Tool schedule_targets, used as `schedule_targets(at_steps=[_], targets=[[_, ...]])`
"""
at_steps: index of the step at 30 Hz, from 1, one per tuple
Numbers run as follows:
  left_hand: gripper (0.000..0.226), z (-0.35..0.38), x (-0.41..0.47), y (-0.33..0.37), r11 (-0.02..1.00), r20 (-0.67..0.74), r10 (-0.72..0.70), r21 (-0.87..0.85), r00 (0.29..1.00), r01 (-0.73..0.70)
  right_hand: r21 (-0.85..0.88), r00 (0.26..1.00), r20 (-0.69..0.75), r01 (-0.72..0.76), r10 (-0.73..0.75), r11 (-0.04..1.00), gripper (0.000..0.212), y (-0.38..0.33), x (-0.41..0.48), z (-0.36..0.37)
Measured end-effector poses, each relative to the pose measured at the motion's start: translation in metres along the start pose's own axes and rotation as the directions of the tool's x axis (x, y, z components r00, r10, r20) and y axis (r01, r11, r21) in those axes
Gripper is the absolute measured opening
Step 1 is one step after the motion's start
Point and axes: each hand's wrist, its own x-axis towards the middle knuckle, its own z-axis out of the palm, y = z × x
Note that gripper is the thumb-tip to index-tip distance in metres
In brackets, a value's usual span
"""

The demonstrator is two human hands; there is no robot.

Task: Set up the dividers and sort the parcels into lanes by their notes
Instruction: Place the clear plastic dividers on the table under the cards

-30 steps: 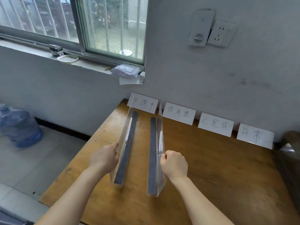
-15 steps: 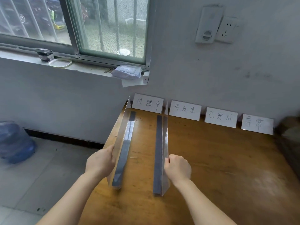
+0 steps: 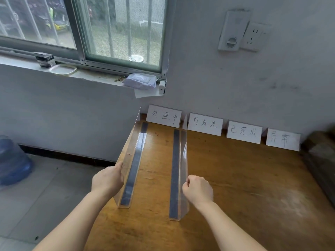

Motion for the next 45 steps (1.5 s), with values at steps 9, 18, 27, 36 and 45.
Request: schedule_targets(at_steps=[9,18,27,36,45], targets=[[0.047,0.007,0.004,-0.011,1.000,-0.003,-0.008,-0.001,1.000,0.008,0.057,1.000,0.000,-0.006,0.006,0.998,0.020,-0.003,0.008,0.008],[0.036,0.010,0.006,-0.018,1.000,-0.025,-0.006,0.001,1.000,0.006,0.079,0.998,-0.020,-0.051,0.053,0.996,0.028,-0.005,0.006,0.011],[0.024,0.013,0.005,-0.024,1.000,-0.070,-0.019,0.015,0.997,0.021,0.053,0.999,-0.014,-0.029,0.030,0.998,0.021,-0.006,0.001,0.006],[0.021,0.010,0.002,-0.025,0.998,-0.073,-0.005,0.064,0.997,0.010,-0.029,0.999,-0.018,-0.029,0.028,0.999,0.021,-0.007,0.001,0.004],[0.022,0.006,0.003,-0.023,1.000,-0.052,-0.004,0.017,0.999,0.005,-0.053,1.000,-0.023,-0.006,0.004,0.999,0.022,-0.007,0.000,0.002]])
